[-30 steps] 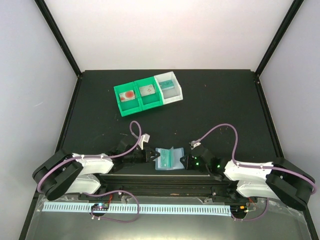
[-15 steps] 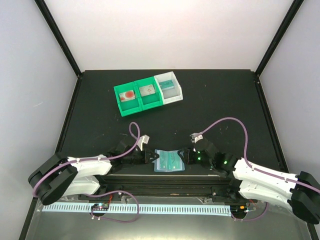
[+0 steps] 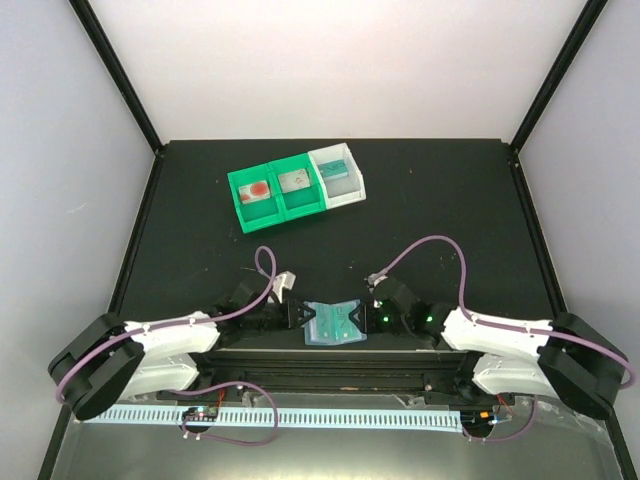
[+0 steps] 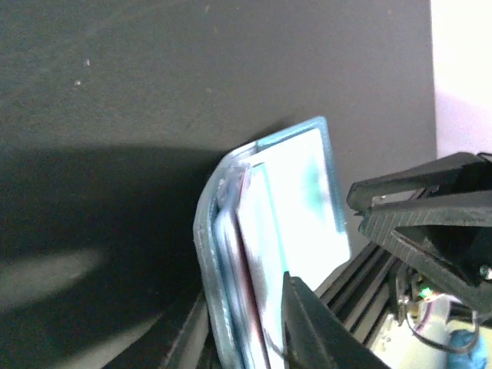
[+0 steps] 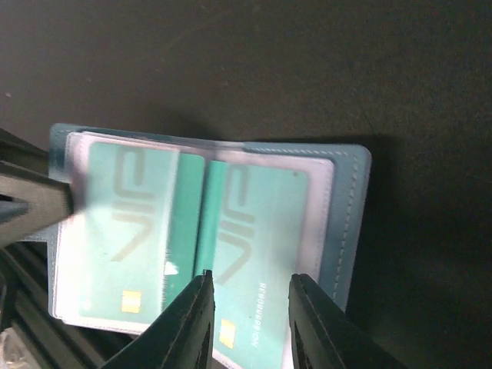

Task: Take the credit cards out of the card holder

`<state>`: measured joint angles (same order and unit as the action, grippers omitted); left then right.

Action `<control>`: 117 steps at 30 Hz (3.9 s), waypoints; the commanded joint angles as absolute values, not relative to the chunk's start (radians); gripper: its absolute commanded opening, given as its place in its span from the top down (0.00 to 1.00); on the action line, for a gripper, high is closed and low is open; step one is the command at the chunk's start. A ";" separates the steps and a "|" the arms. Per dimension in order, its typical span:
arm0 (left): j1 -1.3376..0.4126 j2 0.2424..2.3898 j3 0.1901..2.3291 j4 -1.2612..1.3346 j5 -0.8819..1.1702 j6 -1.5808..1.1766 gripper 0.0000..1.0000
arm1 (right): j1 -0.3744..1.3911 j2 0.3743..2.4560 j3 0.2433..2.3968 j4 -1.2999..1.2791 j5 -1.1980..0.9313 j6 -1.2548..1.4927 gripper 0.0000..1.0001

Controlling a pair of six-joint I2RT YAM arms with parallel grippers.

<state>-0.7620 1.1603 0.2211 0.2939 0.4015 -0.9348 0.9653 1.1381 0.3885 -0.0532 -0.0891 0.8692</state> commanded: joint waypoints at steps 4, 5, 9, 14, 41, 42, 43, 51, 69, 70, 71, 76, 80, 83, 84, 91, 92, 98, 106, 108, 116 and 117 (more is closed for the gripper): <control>-0.769 1.040 0.302 0.025 0.285 -0.882 0.56 | 0.973 1.226 0.397 -0.007 -0.100 0.849 0.73; -0.769 1.024 0.315 -0.003 0.276 -0.877 0.54 | 0.973 1.229 0.386 -0.003 -0.098 0.851 0.73; -0.779 0.974 0.350 -0.056 0.276 -0.871 0.52 | 0.975 1.238 0.360 0.010 -0.101 0.856 0.79; -0.821 0.972 0.391 -0.032 0.288 -0.890 0.52 | 0.983 1.241 0.332 0.037 -0.093 0.879 0.84; -0.860 1.444 0.321 0.471 0.387 -0.980 0.63 | 1.024 1.242 0.249 0.126 -0.066 0.970 0.89; -0.863 1.455 0.323 0.484 0.392 -0.986 0.63 | 1.024 1.244 0.249 0.129 -0.066 0.969 0.89; -0.868 1.467 0.327 0.489 0.393 -0.994 0.64 | 1.024 1.247 0.249 0.130 -0.065 0.968 0.89; -0.878 1.488 0.336 0.506 0.389 -1.025 0.80 | 1.025 1.256 0.238 0.146 -0.061 0.977 0.89; -0.870 1.371 0.344 0.345 0.334 -0.975 0.98 | 1.025 1.272 0.224 0.134 -0.040 0.995 0.90; -0.868 1.362 0.343 0.337 0.331 -0.972 0.98 | 1.025 1.270 0.224 0.133 -0.039 0.995 0.90; -0.869 1.351 0.341 0.328 0.329 -0.970 0.98 | 1.025 1.270 0.225 0.133 -0.038 0.995 0.90; -0.865 1.288 0.341 0.245 0.301 -0.947 0.99 | 1.025 1.267 0.230 0.121 -0.039 0.987 0.90; -0.858 1.196 0.334 0.161 0.259 -0.926 0.98 | 1.025 1.243 0.230 0.111 -0.040 0.984 0.90; -0.854 1.140 0.326 0.128 0.245 -0.924 0.99 | 1.024 1.228 0.230 0.107 -0.037 0.978 0.90; -0.852 1.127 0.325 0.119 0.245 -0.923 0.98 | 1.025 1.224 0.232 0.106 -0.039 0.974 0.90; -0.847 1.055 0.315 0.062 0.238 -0.923 0.98 | 1.025 1.181 0.252 0.103 -0.071 0.928 0.88; -0.846 1.045 0.314 0.050 0.236 -0.920 0.98 | 1.025 1.165 0.256 0.090 -0.069 0.922 0.87; -0.841 0.934 0.314 -0.012 0.254 -0.893 0.98 | 1.025 1.013 0.334 -0.061 -0.070 0.832 0.80; -0.839 0.760 0.336 -0.097 0.418 -0.798 0.98 | 1.024 0.833 0.456 -0.240 -0.158 0.637 0.73; -0.838 0.727 0.339 -0.111 0.452 -0.779 0.98 | 1.025 0.810 0.474 -0.248 -0.210 0.605 0.73; -0.838 0.723 0.391 -0.101 0.722 -0.733 0.98 | 1.024 0.821 0.586 -0.282 -0.417 0.459 0.63; -0.838 0.725 0.392 -0.104 0.745 -0.732 0.98 | 1.024 0.833 0.617 -0.314 -0.426 0.443 0.63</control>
<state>-0.8452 0.7212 0.3351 -0.0963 0.5659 -0.7738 1.0199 0.8124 0.5079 -0.2329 -0.3161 0.5606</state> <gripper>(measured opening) 0.018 0.363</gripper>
